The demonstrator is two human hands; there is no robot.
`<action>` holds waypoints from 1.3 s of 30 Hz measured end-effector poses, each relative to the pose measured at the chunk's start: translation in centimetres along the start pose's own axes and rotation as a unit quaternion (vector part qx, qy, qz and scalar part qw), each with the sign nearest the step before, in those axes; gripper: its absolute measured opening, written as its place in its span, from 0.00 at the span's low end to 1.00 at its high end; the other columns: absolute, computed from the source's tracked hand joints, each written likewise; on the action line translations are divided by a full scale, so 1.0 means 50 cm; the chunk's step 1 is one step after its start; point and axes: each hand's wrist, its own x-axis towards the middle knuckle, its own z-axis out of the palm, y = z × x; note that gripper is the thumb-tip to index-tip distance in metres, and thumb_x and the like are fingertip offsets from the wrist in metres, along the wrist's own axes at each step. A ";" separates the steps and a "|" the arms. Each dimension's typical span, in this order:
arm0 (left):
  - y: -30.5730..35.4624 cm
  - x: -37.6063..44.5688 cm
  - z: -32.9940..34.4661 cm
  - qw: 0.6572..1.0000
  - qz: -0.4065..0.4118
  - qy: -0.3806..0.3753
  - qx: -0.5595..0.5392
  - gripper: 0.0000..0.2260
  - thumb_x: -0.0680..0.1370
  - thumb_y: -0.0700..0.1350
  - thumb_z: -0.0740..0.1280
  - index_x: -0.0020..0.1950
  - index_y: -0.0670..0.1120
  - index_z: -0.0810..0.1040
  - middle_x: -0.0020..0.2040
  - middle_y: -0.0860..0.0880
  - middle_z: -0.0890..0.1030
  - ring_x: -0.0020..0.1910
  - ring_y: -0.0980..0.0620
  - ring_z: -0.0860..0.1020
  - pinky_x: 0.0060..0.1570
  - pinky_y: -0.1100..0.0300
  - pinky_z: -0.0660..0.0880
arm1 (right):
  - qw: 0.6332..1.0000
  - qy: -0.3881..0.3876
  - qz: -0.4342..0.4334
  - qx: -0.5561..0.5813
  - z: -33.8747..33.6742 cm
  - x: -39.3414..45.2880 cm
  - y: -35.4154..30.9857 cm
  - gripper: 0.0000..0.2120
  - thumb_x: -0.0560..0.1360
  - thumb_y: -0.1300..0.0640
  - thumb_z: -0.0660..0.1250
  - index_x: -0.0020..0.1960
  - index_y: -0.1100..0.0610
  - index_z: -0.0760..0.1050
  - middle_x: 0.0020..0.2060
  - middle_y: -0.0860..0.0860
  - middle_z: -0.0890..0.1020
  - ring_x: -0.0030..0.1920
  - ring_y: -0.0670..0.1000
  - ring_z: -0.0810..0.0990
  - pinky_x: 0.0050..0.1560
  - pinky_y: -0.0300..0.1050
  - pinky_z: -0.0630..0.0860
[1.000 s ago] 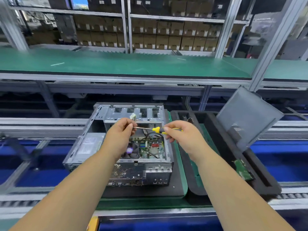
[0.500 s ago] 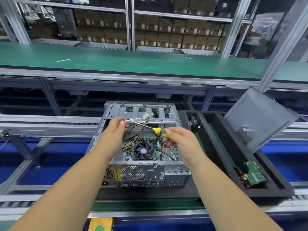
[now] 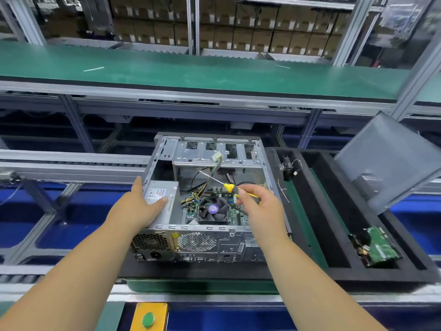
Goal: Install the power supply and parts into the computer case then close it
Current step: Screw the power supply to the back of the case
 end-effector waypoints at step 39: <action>0.111 -0.049 0.071 0.940 0.331 0.068 -0.047 0.17 0.78 0.43 0.64 0.68 0.48 0.75 0.72 0.48 0.69 0.72 0.45 0.63 0.72 0.52 0.58 | 0.963 0.042 0.181 0.195 -0.007 -0.069 0.014 0.07 0.78 0.54 0.67 0.51 0.54 0.83 0.44 0.53 0.87 0.31 0.46 0.72 0.35 0.39 0.69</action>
